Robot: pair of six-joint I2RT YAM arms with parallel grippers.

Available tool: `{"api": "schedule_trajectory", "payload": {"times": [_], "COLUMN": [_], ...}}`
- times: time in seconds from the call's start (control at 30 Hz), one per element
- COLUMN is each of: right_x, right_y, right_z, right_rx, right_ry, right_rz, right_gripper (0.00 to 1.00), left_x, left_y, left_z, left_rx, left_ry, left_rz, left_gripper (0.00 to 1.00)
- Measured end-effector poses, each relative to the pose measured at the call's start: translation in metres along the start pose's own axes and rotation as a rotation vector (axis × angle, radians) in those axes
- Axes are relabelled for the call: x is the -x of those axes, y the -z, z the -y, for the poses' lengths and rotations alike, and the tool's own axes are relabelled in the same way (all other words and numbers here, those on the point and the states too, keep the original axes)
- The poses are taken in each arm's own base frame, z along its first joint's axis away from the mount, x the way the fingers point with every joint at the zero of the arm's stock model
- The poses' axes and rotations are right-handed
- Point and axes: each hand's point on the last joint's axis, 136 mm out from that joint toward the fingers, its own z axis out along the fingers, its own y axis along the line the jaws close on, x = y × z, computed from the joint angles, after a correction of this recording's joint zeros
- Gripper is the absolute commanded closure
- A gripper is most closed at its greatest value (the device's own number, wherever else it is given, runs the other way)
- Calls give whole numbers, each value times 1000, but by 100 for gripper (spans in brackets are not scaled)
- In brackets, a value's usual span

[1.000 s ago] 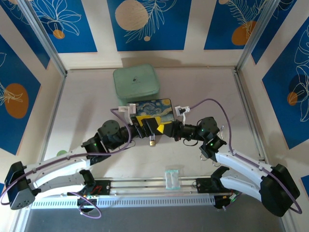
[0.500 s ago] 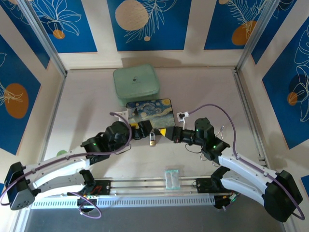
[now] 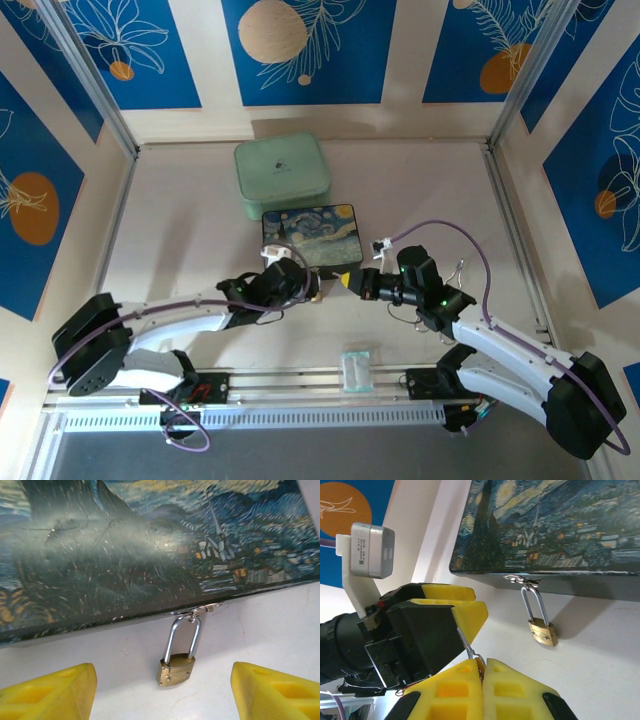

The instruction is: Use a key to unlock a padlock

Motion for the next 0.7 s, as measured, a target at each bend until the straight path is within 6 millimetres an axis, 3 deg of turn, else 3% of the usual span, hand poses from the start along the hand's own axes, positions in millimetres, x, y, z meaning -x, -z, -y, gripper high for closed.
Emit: {"api": "schedule_trajectory", "payload": {"times": [0.37,0.5,0.7], "right_x": [-5,-10,-17], "right_y": [0,0,-1], "right_z": [18,24,33], "right_rx": [-50,-63,-79], "right_ry": [-27,-36,-46], "right_rz": [-6,-14,-27], "right_gripper": [100,100,100], "left_x": [-28,-40,-44], "left_y": [-38,-51,-53], "left_z": [1,0,17], "left_rx": [14,20,-30], "left_ry": [-24,-29,7], "left_rz": [-70,-100,-83], "left_gripper": [33,38,51]}}
